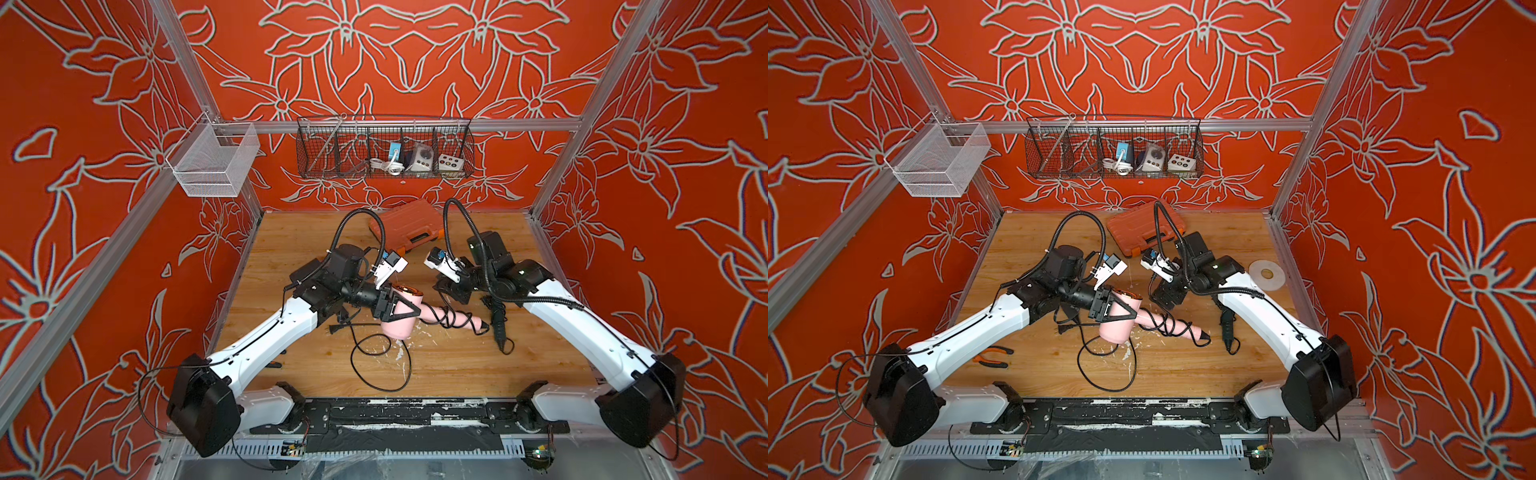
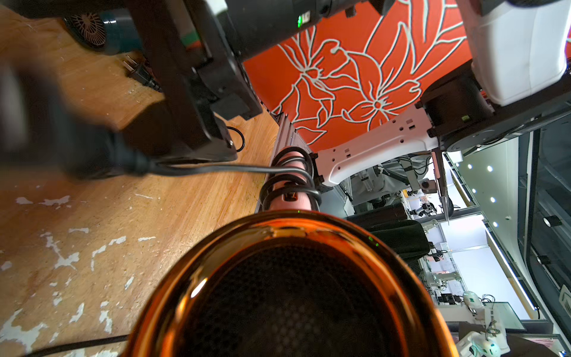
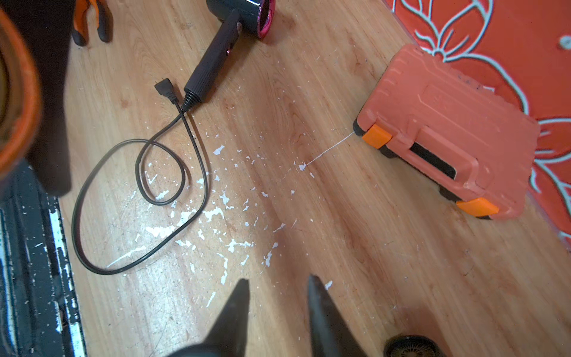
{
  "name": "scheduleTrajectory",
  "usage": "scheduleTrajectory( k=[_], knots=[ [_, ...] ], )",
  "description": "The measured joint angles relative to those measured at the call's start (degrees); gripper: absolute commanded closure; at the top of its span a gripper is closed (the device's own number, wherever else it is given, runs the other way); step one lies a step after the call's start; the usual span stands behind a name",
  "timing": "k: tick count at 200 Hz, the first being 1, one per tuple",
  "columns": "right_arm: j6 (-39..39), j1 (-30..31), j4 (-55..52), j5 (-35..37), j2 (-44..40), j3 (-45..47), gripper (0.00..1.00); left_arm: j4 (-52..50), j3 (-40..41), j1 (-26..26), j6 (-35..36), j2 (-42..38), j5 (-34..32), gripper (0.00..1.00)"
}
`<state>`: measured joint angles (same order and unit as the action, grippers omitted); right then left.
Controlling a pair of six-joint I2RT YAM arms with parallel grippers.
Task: Wrap the cord around the hair dryer
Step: Wrap the power cord around the hair dryer.
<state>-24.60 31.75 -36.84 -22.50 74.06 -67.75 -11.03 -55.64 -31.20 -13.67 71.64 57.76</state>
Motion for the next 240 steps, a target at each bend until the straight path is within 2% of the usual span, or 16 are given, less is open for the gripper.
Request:
scheduleTrajectory(
  k=[57,101,185,240],
  knots=[
    [1.49,-0.26,-0.02,-0.13,2.45,0.00,0.16,-0.24,0.00,-0.11,-2.21,1.16,1.90,1.00],
    [2.54,-0.26,-1.27,0.37,5.20,-0.26,0.02,0.42,0.00,-0.33,-3.54,2.84,3.06,1.00],
    [3.17,0.20,-7.91,5.40,12.61,-6.58,0.02,1.49,0.00,-0.33,-4.79,5.49,3.82,1.00],
    [6.29,0.20,-10.32,7.39,16.20,-9.84,0.02,2.95,0.02,-0.33,-5.77,6.10,4.15,1.00]
  ],
)
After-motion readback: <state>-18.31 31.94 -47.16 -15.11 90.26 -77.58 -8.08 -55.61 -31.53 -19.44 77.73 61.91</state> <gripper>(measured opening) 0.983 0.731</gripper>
